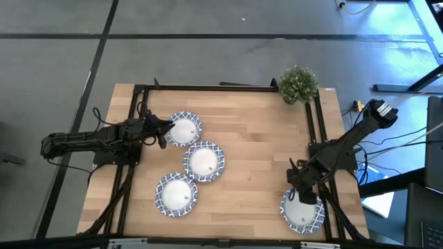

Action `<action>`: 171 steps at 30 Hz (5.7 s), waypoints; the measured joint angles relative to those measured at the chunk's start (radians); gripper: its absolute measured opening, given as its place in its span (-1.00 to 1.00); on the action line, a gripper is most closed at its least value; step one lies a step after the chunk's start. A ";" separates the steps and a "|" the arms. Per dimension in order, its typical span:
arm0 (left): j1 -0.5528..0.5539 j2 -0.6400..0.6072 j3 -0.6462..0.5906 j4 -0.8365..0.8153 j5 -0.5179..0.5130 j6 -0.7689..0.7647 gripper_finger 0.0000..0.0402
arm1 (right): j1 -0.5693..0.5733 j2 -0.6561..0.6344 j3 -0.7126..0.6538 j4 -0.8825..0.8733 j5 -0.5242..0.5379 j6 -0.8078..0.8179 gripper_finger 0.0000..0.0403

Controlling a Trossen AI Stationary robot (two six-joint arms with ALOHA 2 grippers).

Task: Nest bowls inside each other
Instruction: Stack the white patterned bowl on top of the other white patterned bowls

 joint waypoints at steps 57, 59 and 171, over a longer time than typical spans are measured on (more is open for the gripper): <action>0.000 0.000 0.000 0.000 0.009 -0.003 -0.66 | -0.220 0.046 0.054 0.170 0.004 -0.279 -0.95; 0.000 0.000 0.000 0.000 0.009 -0.003 -0.66 | -0.248 0.046 0.068 0.169 0.003 -0.315 -0.94; 0.000 0.000 0.000 0.000 -0.012 0.009 -0.66 | -0.823 0.893 1.107 0.069 -0.013 -1.020 -0.38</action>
